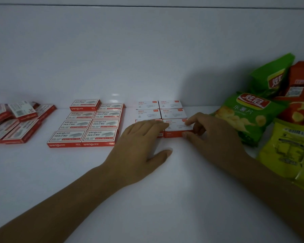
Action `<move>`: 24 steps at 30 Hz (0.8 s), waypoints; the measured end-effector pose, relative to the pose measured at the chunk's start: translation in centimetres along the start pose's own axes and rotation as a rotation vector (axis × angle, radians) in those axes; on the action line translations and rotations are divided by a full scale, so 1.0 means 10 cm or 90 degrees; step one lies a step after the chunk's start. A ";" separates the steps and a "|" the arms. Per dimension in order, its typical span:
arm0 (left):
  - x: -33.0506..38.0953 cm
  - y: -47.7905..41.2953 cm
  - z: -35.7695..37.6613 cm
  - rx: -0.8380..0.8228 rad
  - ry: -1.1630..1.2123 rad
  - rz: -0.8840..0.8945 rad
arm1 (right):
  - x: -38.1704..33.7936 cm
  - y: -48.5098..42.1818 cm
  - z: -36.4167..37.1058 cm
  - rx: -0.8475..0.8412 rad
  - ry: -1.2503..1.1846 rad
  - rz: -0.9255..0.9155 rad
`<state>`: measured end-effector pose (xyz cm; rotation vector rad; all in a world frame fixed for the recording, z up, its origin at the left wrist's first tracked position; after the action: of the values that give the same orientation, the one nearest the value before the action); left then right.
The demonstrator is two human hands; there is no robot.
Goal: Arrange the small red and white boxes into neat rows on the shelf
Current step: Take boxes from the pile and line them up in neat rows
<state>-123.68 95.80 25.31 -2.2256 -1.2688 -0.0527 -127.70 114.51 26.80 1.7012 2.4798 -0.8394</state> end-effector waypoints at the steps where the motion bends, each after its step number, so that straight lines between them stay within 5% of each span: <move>1: 0.00 0.00 0.00 0.001 0.001 -0.002 | 0.00 0.00 0.01 -0.001 -0.001 0.002; 17: 0.03 -0.01 -0.05 0.035 0.005 -0.012 | -0.05 -0.02 -0.07 0.006 0.032 0.016; 24: 0.04 0.07 -0.26 0.079 0.079 -0.016 | -0.40 0.11 -0.22 -0.002 0.053 -0.070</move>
<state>-122.31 94.57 27.31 -2.0679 -1.1998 -0.1162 -124.45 112.30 29.47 1.6451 2.6481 -0.7879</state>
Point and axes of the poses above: each hand's wrist, its own y-axis away from the middle knuckle, its own z-axis out of the palm, x = y × z, the point moved 3 cm from there along -y, towards the middle knuckle, and after that the axes turned 4 degrees about y, right-handed, at the moved point
